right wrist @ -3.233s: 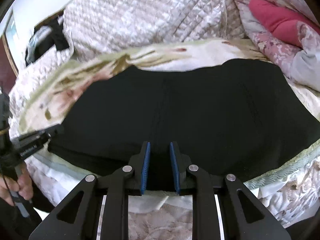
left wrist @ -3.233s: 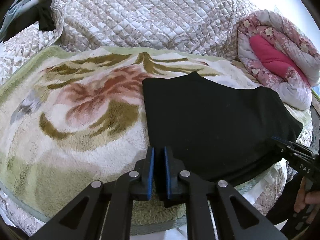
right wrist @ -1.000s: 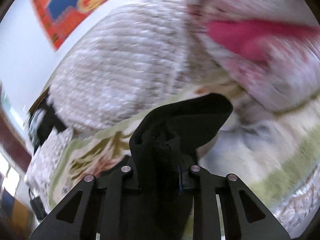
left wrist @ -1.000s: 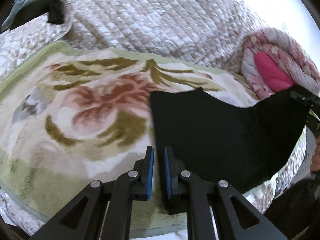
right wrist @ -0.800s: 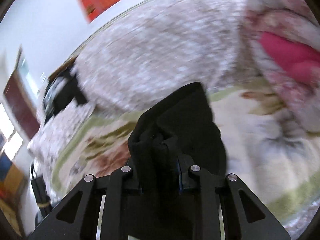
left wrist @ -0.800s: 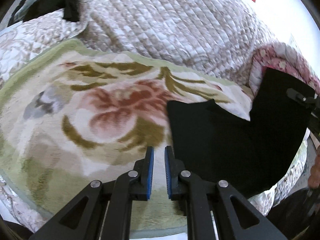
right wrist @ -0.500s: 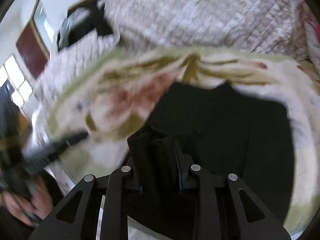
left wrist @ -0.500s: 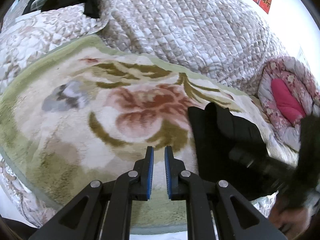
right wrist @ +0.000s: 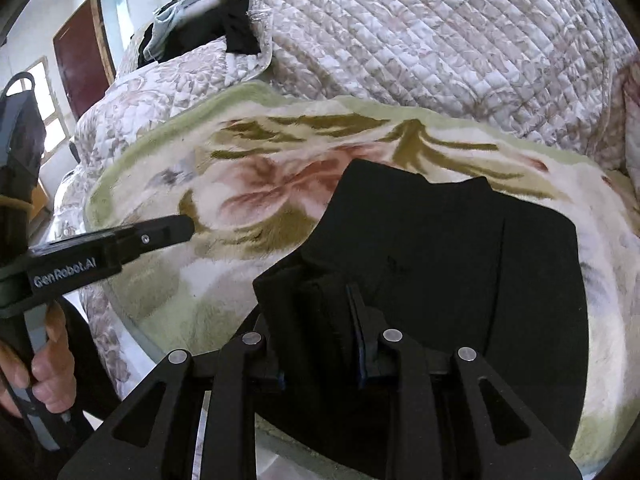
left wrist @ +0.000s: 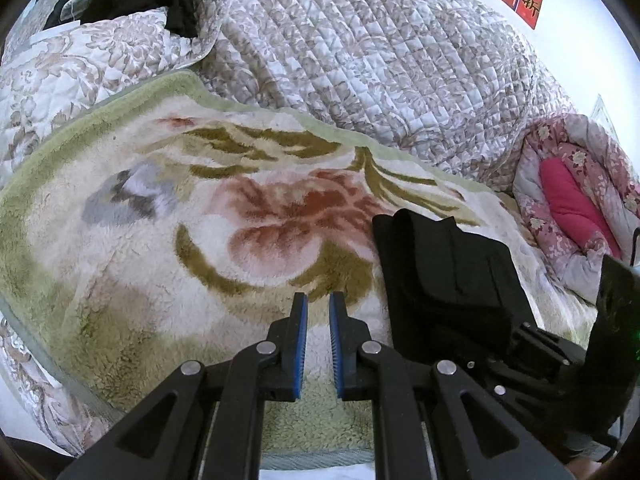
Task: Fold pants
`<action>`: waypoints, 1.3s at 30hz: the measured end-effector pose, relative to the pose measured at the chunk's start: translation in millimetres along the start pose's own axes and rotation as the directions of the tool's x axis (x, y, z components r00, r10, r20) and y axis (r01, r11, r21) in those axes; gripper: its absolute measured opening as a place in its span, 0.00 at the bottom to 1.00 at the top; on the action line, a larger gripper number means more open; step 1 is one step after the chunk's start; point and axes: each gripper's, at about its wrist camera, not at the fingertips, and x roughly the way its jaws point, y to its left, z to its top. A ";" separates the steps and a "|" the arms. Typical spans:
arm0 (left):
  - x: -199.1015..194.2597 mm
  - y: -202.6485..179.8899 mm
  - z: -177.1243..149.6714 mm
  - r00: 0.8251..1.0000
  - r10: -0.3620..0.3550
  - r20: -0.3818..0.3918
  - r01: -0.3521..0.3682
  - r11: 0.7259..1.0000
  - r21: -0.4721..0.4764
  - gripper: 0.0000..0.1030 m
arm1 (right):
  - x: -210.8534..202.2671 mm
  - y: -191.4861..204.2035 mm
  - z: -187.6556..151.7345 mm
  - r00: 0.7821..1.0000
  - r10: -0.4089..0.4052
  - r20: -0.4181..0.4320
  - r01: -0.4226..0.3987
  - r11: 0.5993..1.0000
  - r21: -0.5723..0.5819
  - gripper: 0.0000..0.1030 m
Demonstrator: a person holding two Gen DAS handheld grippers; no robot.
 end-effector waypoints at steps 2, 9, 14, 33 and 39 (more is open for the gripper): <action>1.5 -1.6 -0.3 1.000 0.000 -0.003 0.000 1.000 0.003 0.12 | -0.7 1.3 0.6 1.000 0.019 -0.003 -0.019 1.000 -0.013 0.37; 4.2 -4.9 -1.7 1.000 0.006 -0.009 -0.006 1.000 0.016 0.12 | -40.2 4.8 7.2 0.987 0.135 0.089 -0.133 0.991 -0.019 0.48; 6.0 -9.1 -1.5 1.000 0.001 -0.009 0.000 1.000 0.028 0.13 | -73.4 -26.6 4.1 0.980 0.057 0.191 -0.069 0.996 0.057 0.48; 22.1 -96.1 44.1 0.987 -0.155 -0.045 0.161 0.965 0.208 0.32 | -42.6 -137.3 28.5 0.994 -0.105 -0.014 0.106 0.974 0.201 0.23; 78.8 -124.7 56.6 0.983 -0.148 -0.108 0.174 0.938 0.301 0.32 | -9.3 -166.2 40.7 0.992 -0.109 -0.070 0.124 0.961 0.249 0.23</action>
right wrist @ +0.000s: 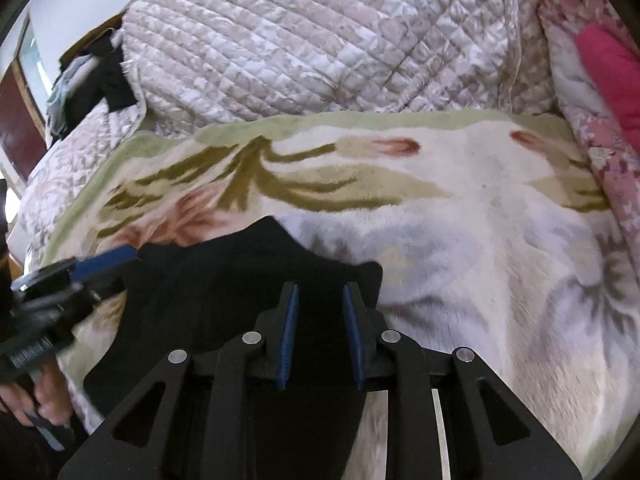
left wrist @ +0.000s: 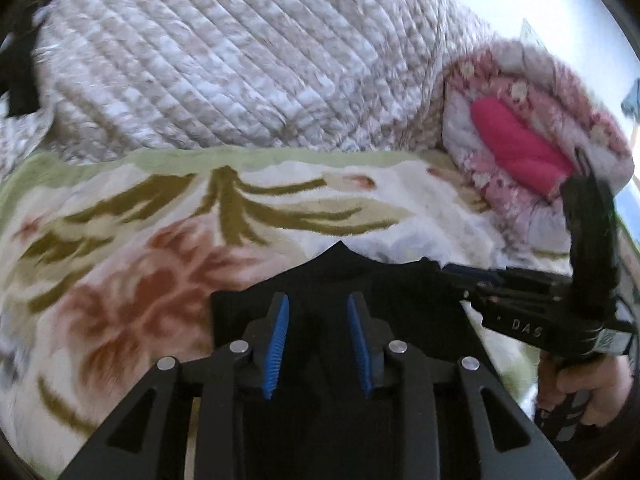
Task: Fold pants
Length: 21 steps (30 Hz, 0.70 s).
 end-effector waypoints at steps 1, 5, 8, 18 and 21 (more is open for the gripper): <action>10.5 1.7 -0.6 1.000 0.013 -0.016 -0.012 1.000 0.004 0.32 | 8.2 -2.1 0.9 1.000 -0.012 -0.008 0.012 1.000 -0.003 0.23; 28.3 13.0 -15.0 1.000 0.017 -0.022 -0.017 1.000 -0.011 0.31 | 29.5 -12.4 -4.3 1.000 -0.010 -0.011 0.010 1.000 0.015 0.22; 26.5 10.2 -21.6 1.000 0.027 0.015 -0.027 1.000 0.007 0.31 | 33.3 -8.9 -7.0 0.999 -0.030 0.025 0.030 1.000 -0.003 0.22; 9.9 20.8 -22.1 0.999 0.017 0.029 -0.015 0.998 -0.061 0.31 | 4.9 -8.6 -13.0 0.999 -0.023 0.041 0.022 0.999 0.039 0.24; -10.0 17.5 -31.2 0.999 0.018 0.027 -0.016 0.998 -0.063 0.31 | -21.9 8.7 -32.1 0.998 -0.011 0.059 0.012 1.000 -0.006 0.29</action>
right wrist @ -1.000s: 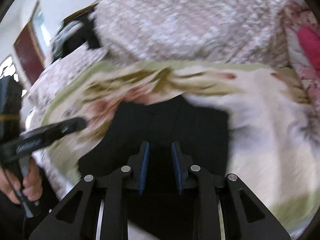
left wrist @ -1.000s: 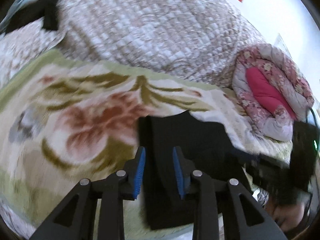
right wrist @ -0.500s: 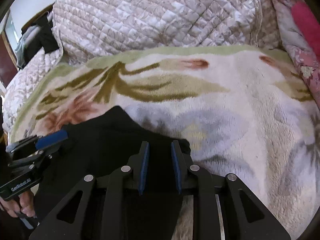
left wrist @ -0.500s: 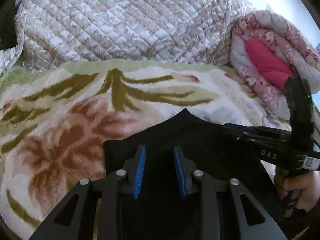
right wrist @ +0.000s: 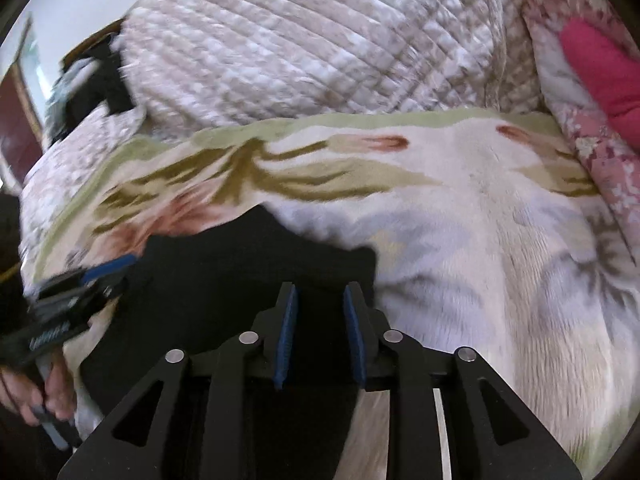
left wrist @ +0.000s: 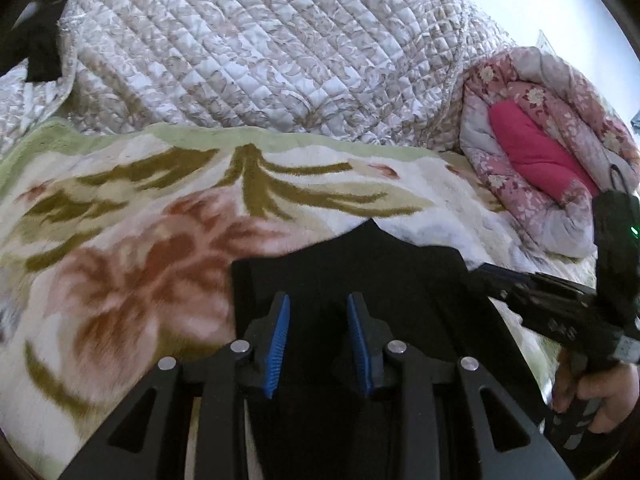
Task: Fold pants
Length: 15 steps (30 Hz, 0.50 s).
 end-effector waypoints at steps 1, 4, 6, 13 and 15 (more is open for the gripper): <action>-9.5 -3.6 -5.1 1.000 0.003 0.006 -0.003 1.000 0.010 0.31 | -9.1 8.0 -8.5 1.000 0.005 0.001 -0.005 1.000 -0.019 0.29; -31.0 -13.4 -20.7 1.000 -0.012 0.017 0.011 1.000 0.027 0.31 | -32.4 31.4 -34.5 0.999 0.031 0.008 -0.030 0.997 -0.071 0.29; -42.8 -20.5 -33.0 1.000 -0.012 0.022 0.011 0.999 0.046 0.31 | -45.5 46.6 -50.8 0.999 0.031 0.023 -0.029 0.994 -0.108 0.29; -49.7 -19.4 -66.8 0.999 0.045 -0.027 -0.044 0.998 0.045 0.34 | -38.6 70.3 -83.8 1.000 0.003 -0.014 -0.006 0.977 -0.213 0.29; -46.4 -15.1 -69.3 0.998 0.042 -0.038 -0.041 0.999 0.030 0.35 | -37.8 72.4 -85.4 1.000 -0.009 -0.002 0.008 0.972 -0.234 0.29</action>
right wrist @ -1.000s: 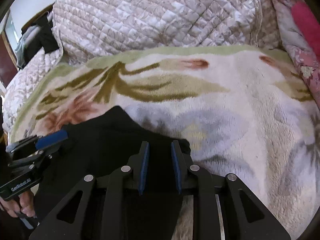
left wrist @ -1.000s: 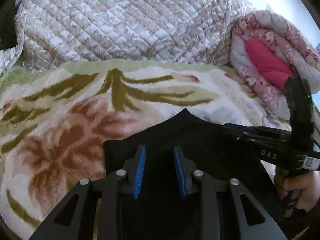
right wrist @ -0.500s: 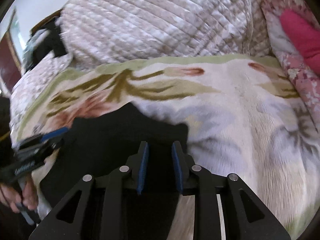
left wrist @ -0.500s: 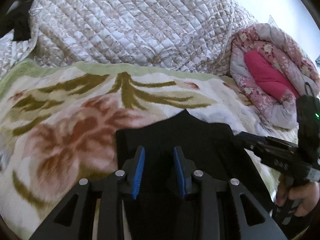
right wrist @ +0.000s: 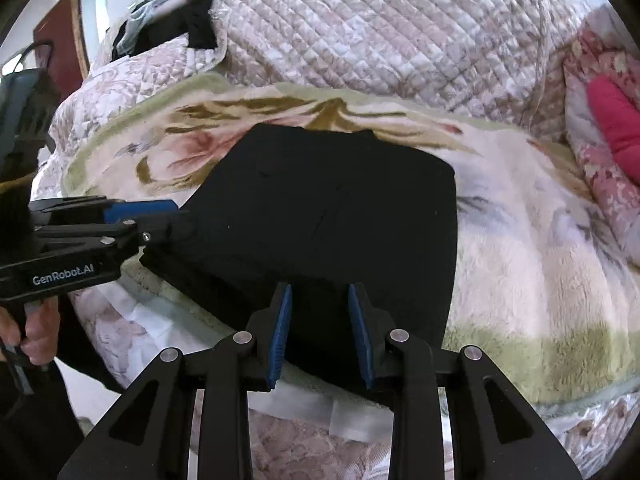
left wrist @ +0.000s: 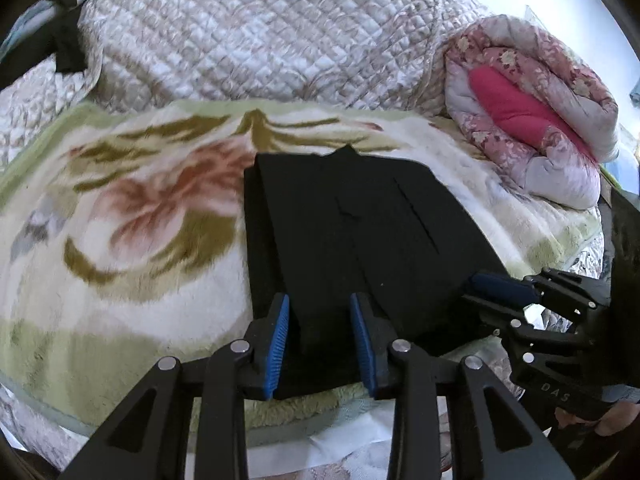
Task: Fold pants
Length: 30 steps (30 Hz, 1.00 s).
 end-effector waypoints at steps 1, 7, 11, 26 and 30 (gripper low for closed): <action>1.3 2.1 0.0 1.000 -0.006 -0.002 0.006 1.000 -0.013 0.35 | 0.2 0.9 -0.1 1.000 -0.006 0.002 0.006 1.000 -0.008 0.29; 4.7 4.6 -0.7 1.000 0.004 0.003 -0.004 0.999 -0.035 0.36 | 1.1 0.9 -3.1 1.000 -0.009 0.015 0.009 1.000 -0.011 0.29; -0.3 6.8 5.4 1.000 -0.002 -0.004 0.002 0.999 -0.047 0.36 | -8.6 -11.5 4.4 0.999 0.033 0.012 -0.033 0.997 0.073 0.37; 6.9 2.3 52.4 1.000 0.007 0.004 -0.007 1.000 0.007 0.36 | -11.2 -70.4 51.9 0.995 0.098 0.009 -0.097 0.973 0.210 0.44; 13.8 3.7 64.2 1.000 0.005 0.011 -0.005 1.000 0.008 0.36 | -0.8 -84.5 60.3 0.990 0.138 -0.001 -0.133 0.960 0.244 0.44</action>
